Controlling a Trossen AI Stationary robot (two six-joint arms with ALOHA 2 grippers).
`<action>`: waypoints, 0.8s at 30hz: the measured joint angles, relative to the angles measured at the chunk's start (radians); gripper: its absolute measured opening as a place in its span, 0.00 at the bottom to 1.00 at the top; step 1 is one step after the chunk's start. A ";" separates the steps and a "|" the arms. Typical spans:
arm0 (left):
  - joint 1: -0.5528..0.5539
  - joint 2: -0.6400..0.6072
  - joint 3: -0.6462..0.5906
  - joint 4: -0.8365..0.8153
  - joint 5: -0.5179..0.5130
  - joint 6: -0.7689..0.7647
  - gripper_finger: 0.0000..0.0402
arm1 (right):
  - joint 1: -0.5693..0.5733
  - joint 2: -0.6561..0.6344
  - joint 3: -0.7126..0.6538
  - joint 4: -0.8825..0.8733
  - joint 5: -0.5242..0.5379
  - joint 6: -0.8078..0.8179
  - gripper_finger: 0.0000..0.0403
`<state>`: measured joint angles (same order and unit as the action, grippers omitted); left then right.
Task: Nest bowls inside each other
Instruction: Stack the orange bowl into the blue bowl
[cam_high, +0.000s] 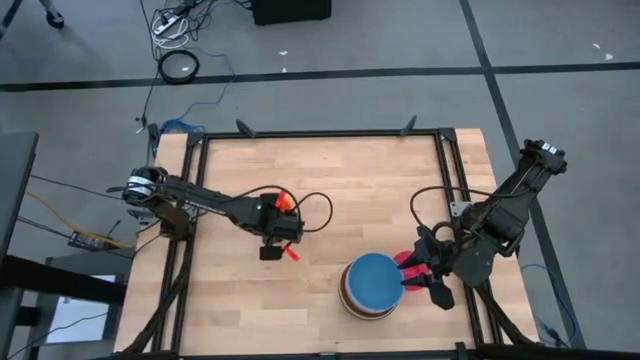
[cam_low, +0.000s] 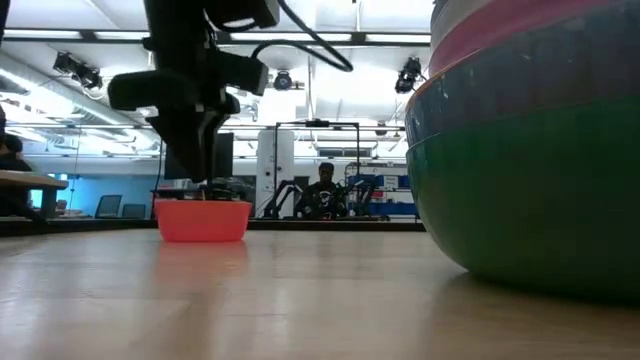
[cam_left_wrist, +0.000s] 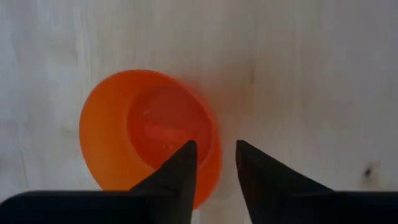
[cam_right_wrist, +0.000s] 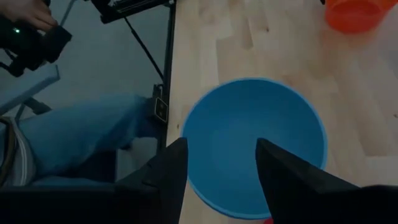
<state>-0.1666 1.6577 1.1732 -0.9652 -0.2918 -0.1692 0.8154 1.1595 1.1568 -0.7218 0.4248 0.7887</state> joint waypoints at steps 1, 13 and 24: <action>0.006 0.000 0.000 0.002 0.002 0.000 0.32 | 0.000 0.000 0.000 -0.001 0.000 0.000 0.44; 0.023 0.038 0.000 0.028 0.051 0.024 0.38 | 0.000 0.000 0.000 0.000 0.001 -0.002 0.43; 0.067 0.101 -0.001 0.035 0.051 0.034 0.38 | 0.000 0.000 0.000 0.001 0.001 0.002 0.43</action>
<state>-0.0995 1.7591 1.1725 -0.9301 -0.2408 -0.1352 0.8158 1.1599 1.1568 -0.7204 0.4259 0.7902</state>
